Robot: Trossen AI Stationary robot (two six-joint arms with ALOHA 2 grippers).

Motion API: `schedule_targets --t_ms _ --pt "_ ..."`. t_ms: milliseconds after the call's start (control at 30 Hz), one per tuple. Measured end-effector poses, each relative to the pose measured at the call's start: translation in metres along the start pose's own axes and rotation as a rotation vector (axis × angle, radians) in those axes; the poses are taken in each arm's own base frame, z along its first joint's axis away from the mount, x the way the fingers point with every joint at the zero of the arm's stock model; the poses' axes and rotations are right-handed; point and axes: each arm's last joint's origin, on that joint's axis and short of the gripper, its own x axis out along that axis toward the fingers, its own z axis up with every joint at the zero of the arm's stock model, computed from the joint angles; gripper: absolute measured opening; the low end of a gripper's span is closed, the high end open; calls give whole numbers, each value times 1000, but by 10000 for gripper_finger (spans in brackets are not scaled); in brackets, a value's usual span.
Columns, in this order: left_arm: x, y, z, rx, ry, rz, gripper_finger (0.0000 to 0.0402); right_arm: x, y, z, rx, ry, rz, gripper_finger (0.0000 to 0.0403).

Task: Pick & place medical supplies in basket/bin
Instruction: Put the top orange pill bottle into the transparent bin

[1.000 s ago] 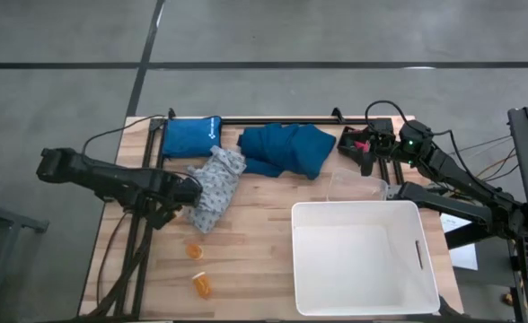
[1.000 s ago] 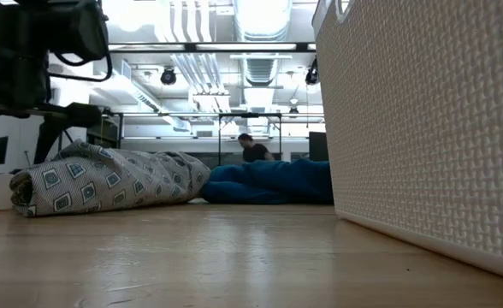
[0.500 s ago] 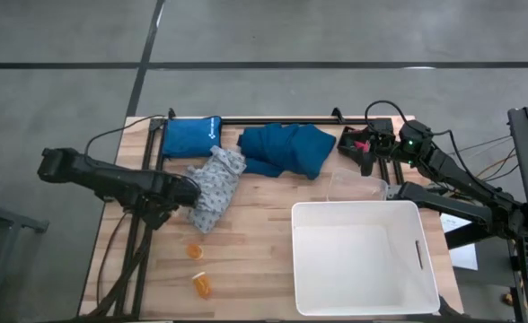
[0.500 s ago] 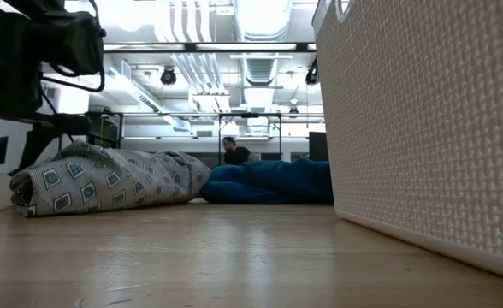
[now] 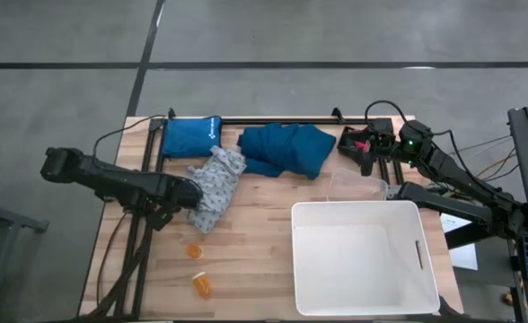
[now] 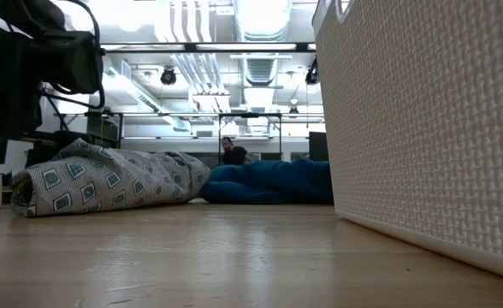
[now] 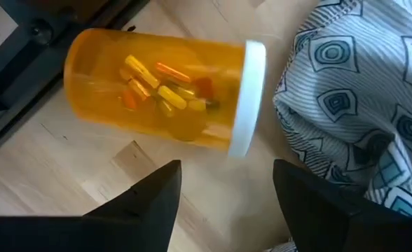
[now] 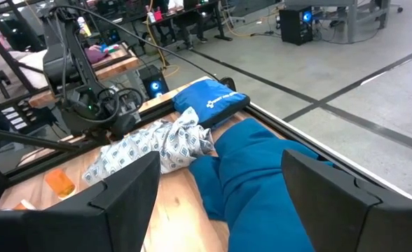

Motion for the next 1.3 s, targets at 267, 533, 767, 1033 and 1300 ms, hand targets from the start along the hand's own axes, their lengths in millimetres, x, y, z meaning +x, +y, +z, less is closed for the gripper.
schedule_targets --t_ms 267,533,767,1033,1300 --pt "-17 -3 -4 51 51 -40 232 0 0 0 0 1 0 296" --pt "-46 1 4 83 -54 1 230 0 0 0 0 1 0 296" --pt "-47 2 8 161 -141 9 222 0 0 0 0 1 0 290" --pt "-38 -4 0 90 -202 9 218 0 0 0 0 0 -1 299" --pt "-25 -11 -8 89 -302 22 218 0 0 0 0 1 0 294"
